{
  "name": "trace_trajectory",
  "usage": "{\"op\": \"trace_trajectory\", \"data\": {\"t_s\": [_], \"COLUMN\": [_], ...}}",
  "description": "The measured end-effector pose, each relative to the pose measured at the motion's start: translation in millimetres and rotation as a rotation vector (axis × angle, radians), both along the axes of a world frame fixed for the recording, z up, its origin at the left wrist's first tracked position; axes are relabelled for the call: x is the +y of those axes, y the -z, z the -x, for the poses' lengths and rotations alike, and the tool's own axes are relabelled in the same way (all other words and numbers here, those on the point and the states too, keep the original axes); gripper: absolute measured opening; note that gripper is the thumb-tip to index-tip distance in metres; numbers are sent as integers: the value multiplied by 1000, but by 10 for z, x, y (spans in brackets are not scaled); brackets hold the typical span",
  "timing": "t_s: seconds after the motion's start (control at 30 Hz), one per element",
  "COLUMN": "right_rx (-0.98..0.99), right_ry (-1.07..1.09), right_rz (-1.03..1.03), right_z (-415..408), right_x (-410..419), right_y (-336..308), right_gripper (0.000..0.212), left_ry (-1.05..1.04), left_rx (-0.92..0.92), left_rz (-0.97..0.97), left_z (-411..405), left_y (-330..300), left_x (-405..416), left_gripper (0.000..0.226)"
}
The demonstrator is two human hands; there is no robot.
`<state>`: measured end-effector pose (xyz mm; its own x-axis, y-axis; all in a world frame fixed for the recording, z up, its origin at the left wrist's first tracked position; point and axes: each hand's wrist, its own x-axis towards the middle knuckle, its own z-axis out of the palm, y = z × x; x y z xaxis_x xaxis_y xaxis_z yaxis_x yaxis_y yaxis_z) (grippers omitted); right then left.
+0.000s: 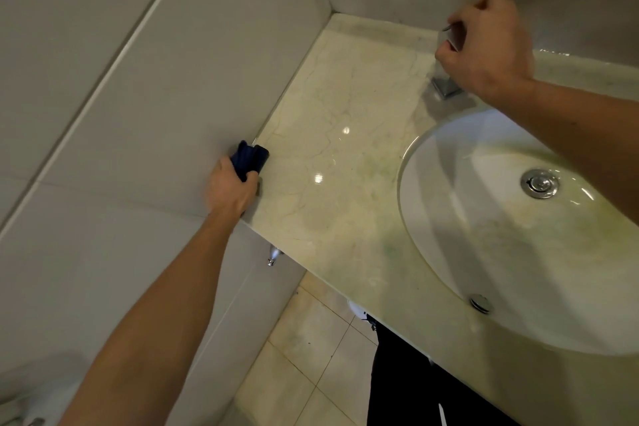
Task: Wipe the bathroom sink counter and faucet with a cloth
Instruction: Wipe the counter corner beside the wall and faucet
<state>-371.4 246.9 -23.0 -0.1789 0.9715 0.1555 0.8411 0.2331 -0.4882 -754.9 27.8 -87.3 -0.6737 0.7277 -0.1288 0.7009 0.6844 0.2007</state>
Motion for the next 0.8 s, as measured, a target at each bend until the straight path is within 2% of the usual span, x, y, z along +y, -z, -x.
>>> {"op": "trace_trajectory", "data": {"t_s": [0.2, 0.27, 0.33, 0.43, 0.53, 0.7, 0.8], "right_rx": [-4, -1, -5, -13, -19, -11, 5], "right_ry": [-5, -2, 0, 2, 1, 5, 12], "right_rz": [-6, -5, -3, -14, -18, -25, -19], "right_z": [-5, -4, -3, -1, 9, 0, 5], "right_x": [8, 9, 10, 4, -6, -14, -20], "right_y": [10, 4, 1, 4, 12, 32, 42], "right_gripper": [43, 44, 44, 43, 45, 47, 48], "left_ry": [145, 178, 186, 148, 197, 344, 344], "left_rx": [244, 229, 229, 328, 412, 336, 231], "left_rz": [166, 236, 207, 96, 123, 225, 153], "left_z": [102, 132, 146, 100, -7, -353, -628], "left_y": [10, -31, -74, -124, -110, 104, 121], "left_x": [-134, -137, -116, -87, -56, -87, -220], "left_gripper": [66, 61, 47, 34, 31, 35, 28]}}
